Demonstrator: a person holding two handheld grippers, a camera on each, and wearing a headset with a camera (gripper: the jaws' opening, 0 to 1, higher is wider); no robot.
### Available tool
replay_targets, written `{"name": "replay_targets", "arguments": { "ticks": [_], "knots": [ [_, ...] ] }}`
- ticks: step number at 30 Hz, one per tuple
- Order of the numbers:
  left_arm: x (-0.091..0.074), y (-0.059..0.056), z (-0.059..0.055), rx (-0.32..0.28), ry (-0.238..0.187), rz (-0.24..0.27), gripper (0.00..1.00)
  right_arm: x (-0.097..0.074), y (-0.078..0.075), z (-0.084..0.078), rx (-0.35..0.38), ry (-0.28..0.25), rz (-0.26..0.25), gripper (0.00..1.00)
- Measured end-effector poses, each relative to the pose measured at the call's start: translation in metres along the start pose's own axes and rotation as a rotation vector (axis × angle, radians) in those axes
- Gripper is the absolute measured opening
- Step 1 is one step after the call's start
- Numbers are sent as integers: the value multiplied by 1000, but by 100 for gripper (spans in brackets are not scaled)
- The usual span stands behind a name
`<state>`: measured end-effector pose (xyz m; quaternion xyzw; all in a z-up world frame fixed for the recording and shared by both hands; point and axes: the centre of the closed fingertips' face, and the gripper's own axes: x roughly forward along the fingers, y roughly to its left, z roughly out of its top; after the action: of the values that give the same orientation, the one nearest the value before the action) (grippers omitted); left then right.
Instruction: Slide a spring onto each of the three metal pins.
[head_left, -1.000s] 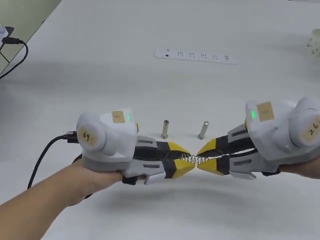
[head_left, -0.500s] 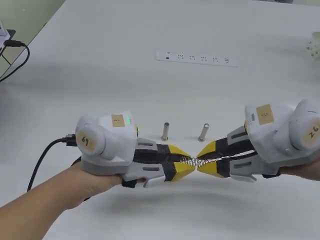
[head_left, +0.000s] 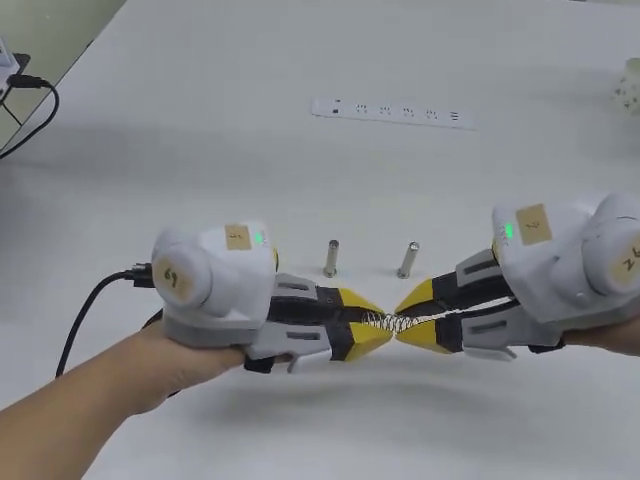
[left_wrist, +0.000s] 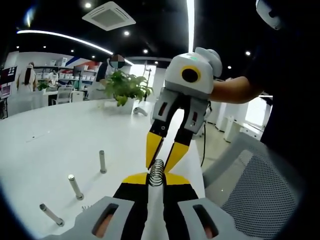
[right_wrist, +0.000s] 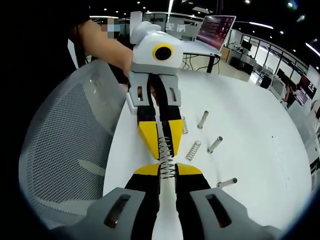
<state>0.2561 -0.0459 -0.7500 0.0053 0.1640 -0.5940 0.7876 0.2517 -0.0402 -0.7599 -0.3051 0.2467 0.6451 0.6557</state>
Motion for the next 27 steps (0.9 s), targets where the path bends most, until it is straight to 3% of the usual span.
{"name": "replay_targets", "arguments": {
  "ticks": [6,11,27],
  "knots": [
    [0,-1,0,-9,-1,-1,2,-1,0,-1,4,-2,2,9],
    [-2,0,-1,-14,-1,2,2,0,0,-11,-4,31,-1,9],
    [-6,1,-3,-37,-3,-5,3,-6,1,1,-25,-28,-11,8]
  ]
}}
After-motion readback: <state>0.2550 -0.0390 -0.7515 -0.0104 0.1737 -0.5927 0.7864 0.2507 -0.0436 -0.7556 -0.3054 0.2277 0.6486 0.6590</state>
